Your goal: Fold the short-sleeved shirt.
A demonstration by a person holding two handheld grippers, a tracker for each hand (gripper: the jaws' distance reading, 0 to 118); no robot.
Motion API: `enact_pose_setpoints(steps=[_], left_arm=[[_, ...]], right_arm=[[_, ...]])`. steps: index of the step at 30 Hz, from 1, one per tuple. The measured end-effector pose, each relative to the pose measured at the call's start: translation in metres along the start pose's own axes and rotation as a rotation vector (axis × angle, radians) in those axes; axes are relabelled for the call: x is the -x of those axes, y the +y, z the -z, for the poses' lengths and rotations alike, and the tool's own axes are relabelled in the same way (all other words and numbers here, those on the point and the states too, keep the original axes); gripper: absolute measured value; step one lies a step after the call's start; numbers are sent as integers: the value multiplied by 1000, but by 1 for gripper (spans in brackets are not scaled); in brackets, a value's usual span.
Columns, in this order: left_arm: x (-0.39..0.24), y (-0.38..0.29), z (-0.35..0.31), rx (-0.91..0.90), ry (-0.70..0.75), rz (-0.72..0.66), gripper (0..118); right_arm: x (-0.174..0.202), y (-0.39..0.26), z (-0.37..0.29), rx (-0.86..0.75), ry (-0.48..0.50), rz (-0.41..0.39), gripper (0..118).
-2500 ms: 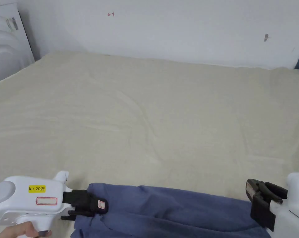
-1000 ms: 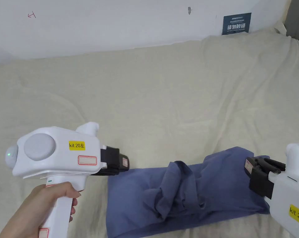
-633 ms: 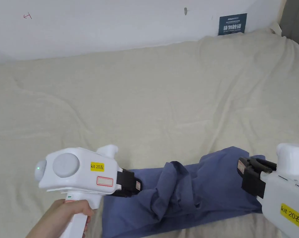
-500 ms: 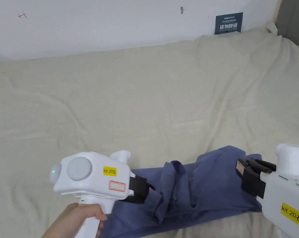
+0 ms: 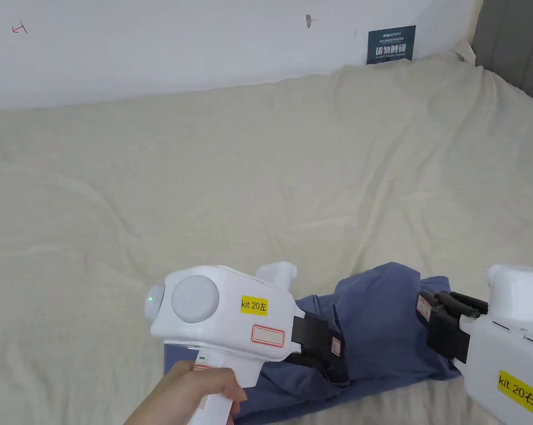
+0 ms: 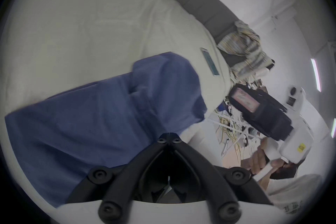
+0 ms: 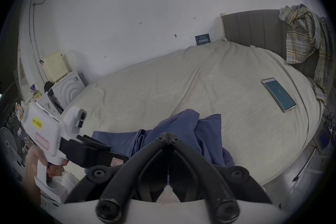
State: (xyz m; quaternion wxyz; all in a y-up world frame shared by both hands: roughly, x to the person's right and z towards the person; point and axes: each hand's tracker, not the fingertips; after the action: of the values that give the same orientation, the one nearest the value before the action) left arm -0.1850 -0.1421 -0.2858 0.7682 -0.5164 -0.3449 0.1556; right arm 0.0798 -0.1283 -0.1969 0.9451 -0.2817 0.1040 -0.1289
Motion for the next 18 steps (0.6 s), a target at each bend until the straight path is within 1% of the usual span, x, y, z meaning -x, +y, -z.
enact_pose_setpoints(steps=[2,4,7,9,10,11,13,14,15,16,17,18], left_arm=[[-5,-3,-10,-11,-35,5,0],[7,-3,-26,-46,-61,-7,0],[33,-8,-61,-142,2,-60,0],[62,-17,-87,-198,53,-127,0],[81,-24,-101,-219,59,-187,0],[100,-32,-114,-260,43,-261,0],[129,-47,-134,-276,7,-338,0],[144,-56,-141,-276,-2,-384,2],[152,-66,-145,-279,-6,-416,15],[162,-74,-149,-299,-11,-452,49],[174,-81,-150,-315,-24,-483,78],[182,-87,-148,-302,-36,-502,100]], right_arm=[[2,-2,-2,6,-3,1,0],[3,-2,-2,8,-9,-1,0],[5,-1,-3,8,-7,-2,0],[7,0,-4,4,-4,-5,0],[9,1,-4,1,-2,-7,0],[10,1,-4,-2,2,-7,0],[12,2,-3,-5,10,-5,0],[14,3,-2,-7,13,-4,0],[15,3,0,-10,20,-5,0],[17,3,1,-9,29,-4,0],[19,3,3,-5,38,0,0],[21,3,4,-2,51,6,0]])
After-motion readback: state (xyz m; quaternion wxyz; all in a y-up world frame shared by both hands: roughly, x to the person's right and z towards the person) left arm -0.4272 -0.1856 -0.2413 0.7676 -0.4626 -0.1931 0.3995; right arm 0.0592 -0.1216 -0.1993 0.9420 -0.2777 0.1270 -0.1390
